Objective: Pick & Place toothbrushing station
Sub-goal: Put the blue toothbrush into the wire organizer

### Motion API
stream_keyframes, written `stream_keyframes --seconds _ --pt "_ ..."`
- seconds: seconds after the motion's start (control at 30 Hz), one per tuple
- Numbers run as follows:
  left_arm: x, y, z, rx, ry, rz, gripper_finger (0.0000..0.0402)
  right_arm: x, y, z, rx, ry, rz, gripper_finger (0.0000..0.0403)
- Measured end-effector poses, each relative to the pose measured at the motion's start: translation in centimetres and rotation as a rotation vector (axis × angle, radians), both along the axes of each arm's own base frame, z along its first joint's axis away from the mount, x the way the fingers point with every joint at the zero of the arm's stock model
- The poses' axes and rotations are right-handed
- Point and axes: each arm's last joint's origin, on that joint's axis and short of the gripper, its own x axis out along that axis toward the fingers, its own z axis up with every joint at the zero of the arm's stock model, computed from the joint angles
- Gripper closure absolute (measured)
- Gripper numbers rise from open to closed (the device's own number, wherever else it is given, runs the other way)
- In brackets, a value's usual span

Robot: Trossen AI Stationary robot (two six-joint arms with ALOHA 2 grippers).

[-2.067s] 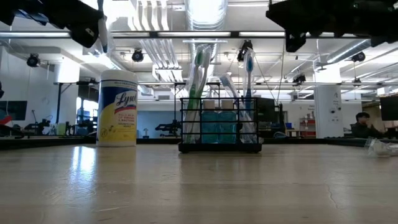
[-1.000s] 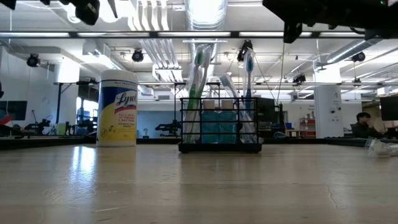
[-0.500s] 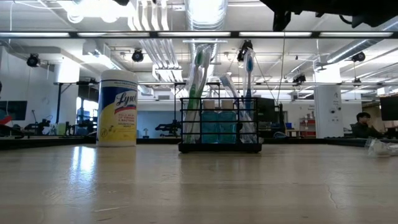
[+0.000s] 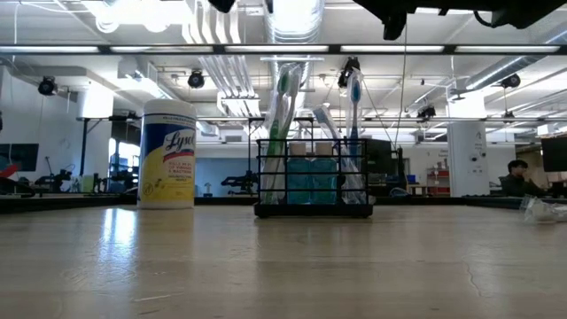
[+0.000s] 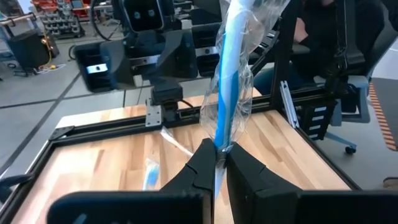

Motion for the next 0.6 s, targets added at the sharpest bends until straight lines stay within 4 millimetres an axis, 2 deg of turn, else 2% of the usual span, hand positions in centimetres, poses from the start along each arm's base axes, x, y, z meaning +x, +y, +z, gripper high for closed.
stream_keyframes --seconds 0.27,0.6 --pt "2.7 -0.1 0.0 -0.001 0.021 -0.002 0.0383 2.0 0.1 0.7 -0.008 0.023 -0.001 0.016" --pt "3.7 -0.1 -0.4 -0.001 0.044 -0.003 0.0383 4.6 0.5 1.8 -0.104 0.068 0.068 0.0139"
